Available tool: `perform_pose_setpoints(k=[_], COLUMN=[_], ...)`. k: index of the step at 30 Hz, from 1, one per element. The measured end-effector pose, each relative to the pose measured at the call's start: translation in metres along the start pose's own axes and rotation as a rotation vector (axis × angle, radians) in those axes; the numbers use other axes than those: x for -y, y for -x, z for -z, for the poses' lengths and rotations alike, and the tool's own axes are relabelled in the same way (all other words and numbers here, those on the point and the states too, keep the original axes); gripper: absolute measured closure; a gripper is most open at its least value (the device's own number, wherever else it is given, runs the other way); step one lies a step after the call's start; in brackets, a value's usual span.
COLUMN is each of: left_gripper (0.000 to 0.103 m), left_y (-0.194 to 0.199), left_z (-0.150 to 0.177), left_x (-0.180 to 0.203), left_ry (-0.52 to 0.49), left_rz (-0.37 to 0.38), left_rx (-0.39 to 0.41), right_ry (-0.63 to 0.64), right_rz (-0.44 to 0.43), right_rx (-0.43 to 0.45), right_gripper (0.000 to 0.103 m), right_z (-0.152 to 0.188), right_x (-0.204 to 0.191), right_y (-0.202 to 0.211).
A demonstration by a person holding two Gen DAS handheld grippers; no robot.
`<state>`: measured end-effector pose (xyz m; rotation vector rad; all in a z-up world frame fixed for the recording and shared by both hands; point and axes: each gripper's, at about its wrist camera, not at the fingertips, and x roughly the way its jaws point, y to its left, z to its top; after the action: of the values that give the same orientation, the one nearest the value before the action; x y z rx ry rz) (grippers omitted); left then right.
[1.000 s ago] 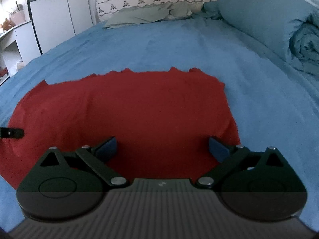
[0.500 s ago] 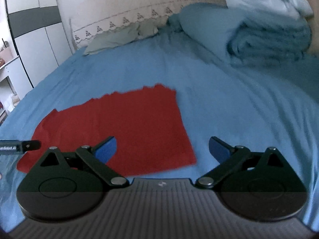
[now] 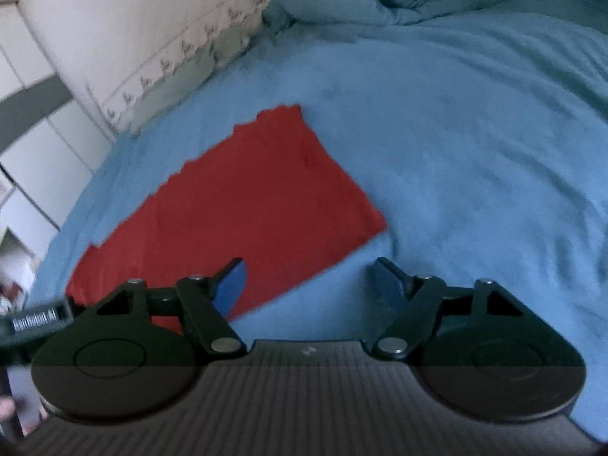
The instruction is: Fold small clothes
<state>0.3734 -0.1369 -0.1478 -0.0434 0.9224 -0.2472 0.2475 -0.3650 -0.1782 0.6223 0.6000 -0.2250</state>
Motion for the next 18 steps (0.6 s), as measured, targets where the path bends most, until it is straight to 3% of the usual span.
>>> perform_pose_setpoints(k=[7, 8, 11, 13, 18], left_gripper=[0.006, 0.007, 0.008, 0.008, 0.004], left_y=[-0.006, -0.007, -0.014, -0.024, -0.047], left_z=[-0.015, -0.017, -0.025, -0.028, -0.036], left_x=[-0.008, -0.01, -0.016, -0.02, -0.016], left_ry=[0.051, 0.056, 0.071, 0.073, 0.001], left_rz=[-0.059, -0.067, -0.087, -0.111, -0.14], left_rx=[0.037, 0.041, 0.045, 0.027, -0.037], right_ry=[-0.071, -0.069, -0.032, -0.026, -0.037], right_rz=[-0.005, 0.003, 0.019, 0.018, 0.014], right_rx=[0.033, 0.036, 0.039, 0.028, 0.029], right_gripper=[0.043, 0.05, 0.058, 0.076, 0.079], right_z=[-0.01, -0.01, -0.01, -0.012, -0.027], right_x=[0.008, 0.009, 0.008, 0.005, -0.013], right_y=[-0.024, -0.028, -0.031, -0.028, -0.019])
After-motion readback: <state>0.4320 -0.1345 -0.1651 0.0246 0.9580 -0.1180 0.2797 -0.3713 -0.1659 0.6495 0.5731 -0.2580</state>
